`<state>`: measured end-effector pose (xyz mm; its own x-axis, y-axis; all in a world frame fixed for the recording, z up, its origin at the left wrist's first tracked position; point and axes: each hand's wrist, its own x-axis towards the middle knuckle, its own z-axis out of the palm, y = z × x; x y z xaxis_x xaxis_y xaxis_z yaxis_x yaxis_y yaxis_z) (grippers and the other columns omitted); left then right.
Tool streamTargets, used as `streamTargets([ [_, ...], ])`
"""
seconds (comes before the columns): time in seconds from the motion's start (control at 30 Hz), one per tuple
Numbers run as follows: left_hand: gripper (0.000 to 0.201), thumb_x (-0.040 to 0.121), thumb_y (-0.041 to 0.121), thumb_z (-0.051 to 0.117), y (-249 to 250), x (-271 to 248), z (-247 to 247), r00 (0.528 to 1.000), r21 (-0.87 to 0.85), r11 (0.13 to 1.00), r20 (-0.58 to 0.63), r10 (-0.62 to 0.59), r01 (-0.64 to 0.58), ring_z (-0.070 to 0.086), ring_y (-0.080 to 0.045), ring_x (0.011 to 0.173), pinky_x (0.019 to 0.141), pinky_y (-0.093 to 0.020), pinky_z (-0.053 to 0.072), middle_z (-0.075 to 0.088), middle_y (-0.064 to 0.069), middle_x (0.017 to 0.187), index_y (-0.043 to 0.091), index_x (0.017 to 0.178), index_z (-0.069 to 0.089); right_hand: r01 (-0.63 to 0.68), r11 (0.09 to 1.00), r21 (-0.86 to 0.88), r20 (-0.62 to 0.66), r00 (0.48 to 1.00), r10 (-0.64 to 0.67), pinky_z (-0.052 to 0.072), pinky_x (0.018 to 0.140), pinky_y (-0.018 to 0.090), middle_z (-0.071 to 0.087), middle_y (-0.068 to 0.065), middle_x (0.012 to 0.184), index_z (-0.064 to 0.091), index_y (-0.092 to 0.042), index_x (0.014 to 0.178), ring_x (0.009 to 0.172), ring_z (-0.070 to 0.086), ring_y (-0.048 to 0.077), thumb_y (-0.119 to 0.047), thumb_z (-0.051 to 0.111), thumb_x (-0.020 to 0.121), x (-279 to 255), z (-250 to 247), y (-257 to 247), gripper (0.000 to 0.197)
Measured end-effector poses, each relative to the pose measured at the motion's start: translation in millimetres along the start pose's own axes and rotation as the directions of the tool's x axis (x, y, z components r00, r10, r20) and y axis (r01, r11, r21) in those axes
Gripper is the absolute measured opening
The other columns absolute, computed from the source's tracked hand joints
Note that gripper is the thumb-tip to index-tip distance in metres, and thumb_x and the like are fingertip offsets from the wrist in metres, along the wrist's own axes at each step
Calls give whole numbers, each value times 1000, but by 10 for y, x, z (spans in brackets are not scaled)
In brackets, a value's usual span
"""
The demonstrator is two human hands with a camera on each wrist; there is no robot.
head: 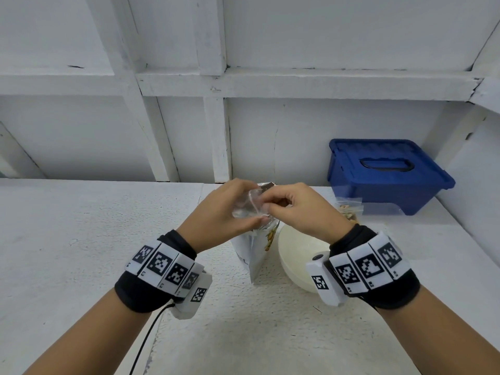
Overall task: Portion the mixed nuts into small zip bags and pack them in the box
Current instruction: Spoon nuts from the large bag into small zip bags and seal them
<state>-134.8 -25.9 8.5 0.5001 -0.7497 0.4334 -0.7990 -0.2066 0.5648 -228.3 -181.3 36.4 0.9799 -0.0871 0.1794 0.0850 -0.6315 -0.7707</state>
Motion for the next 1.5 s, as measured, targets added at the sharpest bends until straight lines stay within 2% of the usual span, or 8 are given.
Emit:
streamTargets([
  [0.2,52,70,58,70,-208,-156,-59,976,-79,979,-101,-195,187,52,7,85,66,-4,36,56,21,94,26,107,53,-27,980,-198,-395,917,-54,35,75,9,57,-2,101,64,-18,106,90,49,6,-28,58,89,-11,-105,199,20],
  [0.33,39,76,41,69,-358,-203,-69,919,-127,920,-94,-384,371,53,0,85,65,-9,38,55,21,94,29,107,49,-286,947,-146,-307,923,231,36,77,22,47,-1,106,50,-17,121,98,47,13,-45,59,85,22,-102,371,46],
  [0.6,37,78,35,69,-391,-175,-55,903,-154,898,-56,-425,413,57,3,83,62,-7,38,55,21,96,26,109,50,-182,833,522,-281,886,370,54,69,24,63,5,73,65,-8,90,70,61,14,-13,59,89,131,172,449,7],
  [0.77,37,79,33,70,-403,-171,-49,901,-172,893,-56,-431,416,55,7,85,64,-4,38,56,22,94,26,109,50,60,996,72,-467,884,-20,56,68,21,67,3,75,63,-6,95,69,65,5,-21,50,95,221,95,338,20],
  [0.87,38,78,34,70,-411,-167,-55,899,-173,891,-54,-435,421,55,8,87,67,-4,39,56,22,94,25,110,51,208,957,-204,-384,882,-273,57,62,33,68,10,76,62,-5,100,70,68,20,-20,49,95,240,37,350,20],
  [1.0,41,77,34,71,-429,-164,-64,895,-175,886,-53,-443,429,56,5,90,71,-7,41,60,15,97,22,113,53,254,907,-335,-243,907,-344,52,54,41,65,12,67,61,-4,94,62,65,26,-21,47,95,226,127,405,22],
  [1.23,39,76,34,72,-427,-168,-70,897,-175,887,-46,-440,427,58,3,89,70,-7,42,60,18,93,26,109,53,-13,996,-83,-295,956,-12,54,58,29,66,12,69,57,-8,91,56,61,6,-22,42,98,245,282,406,22],
  [1.5,51,71,43,70,-417,-156,-95,901,-171,888,-10,-434,426,59,-3,91,78,-16,47,62,12,96,22,114,54,-225,888,402,-333,867,371,48,42,17,64,11,62,55,-12,76,45,62,12,-20,39,99,294,158,476,29],
])
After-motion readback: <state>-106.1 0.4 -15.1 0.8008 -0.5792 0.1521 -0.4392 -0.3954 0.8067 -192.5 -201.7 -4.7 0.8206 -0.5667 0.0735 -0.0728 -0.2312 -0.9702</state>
